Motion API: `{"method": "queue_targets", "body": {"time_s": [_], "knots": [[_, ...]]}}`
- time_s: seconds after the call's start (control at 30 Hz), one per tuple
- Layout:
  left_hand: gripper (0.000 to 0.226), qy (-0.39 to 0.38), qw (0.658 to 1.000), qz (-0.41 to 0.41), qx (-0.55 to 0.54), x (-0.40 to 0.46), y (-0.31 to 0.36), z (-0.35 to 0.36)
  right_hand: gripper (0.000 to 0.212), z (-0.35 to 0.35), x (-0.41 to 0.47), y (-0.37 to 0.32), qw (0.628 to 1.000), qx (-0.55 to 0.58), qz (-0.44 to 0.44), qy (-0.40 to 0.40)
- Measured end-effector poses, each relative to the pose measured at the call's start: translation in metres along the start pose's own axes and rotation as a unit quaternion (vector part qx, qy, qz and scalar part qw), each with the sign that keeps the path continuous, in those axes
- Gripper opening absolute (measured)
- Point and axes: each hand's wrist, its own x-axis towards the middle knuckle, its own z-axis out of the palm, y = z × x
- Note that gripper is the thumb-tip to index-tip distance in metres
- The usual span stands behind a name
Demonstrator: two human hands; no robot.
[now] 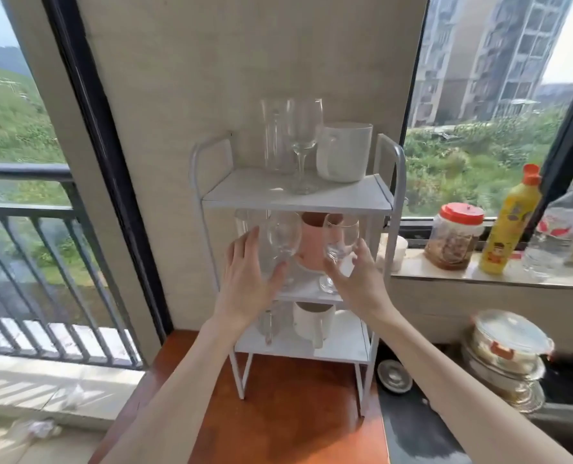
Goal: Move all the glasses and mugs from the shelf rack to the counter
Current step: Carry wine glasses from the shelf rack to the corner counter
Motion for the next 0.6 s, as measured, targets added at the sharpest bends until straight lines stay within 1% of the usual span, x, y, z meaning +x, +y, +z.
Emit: {"method": "queue_targets", "body": {"time_s": [0.13,0.2,0.3,0.37,0.47,0.6], "knots": [[0.075,0.026,0.999,0.019,-0.017,0.023,0.0,0.014,0.075,0.015,0.019,0.006,0.996,0.06,0.043,0.058],[0.075,0.03,0.999,0.014,-0.034,0.03,0.0,0.022,0.079,0.019,0.026,0.007,0.992,0.088,0.05,0.08],[0.076,0.046,0.997,-0.026,-0.053,0.04,0.002,0.031,0.078,0.021,0.034,0.004,0.989,0.106,0.052,0.095],[0.072,0.055,0.995,-0.045,-0.067,0.044,0.003,0.033,0.074,0.022,0.036,0.004,0.988,0.109,0.046,0.099],[0.068,0.058,0.993,-0.052,-0.091,0.044,0.006,0.033,0.07,0.022,0.036,0.006,0.989,0.104,0.039,0.096],[0.067,0.047,0.991,-0.047,-0.115,0.029,0.009,0.024,0.065,0.019,0.023,0.004,0.988,0.121,0.027,0.087]]}}
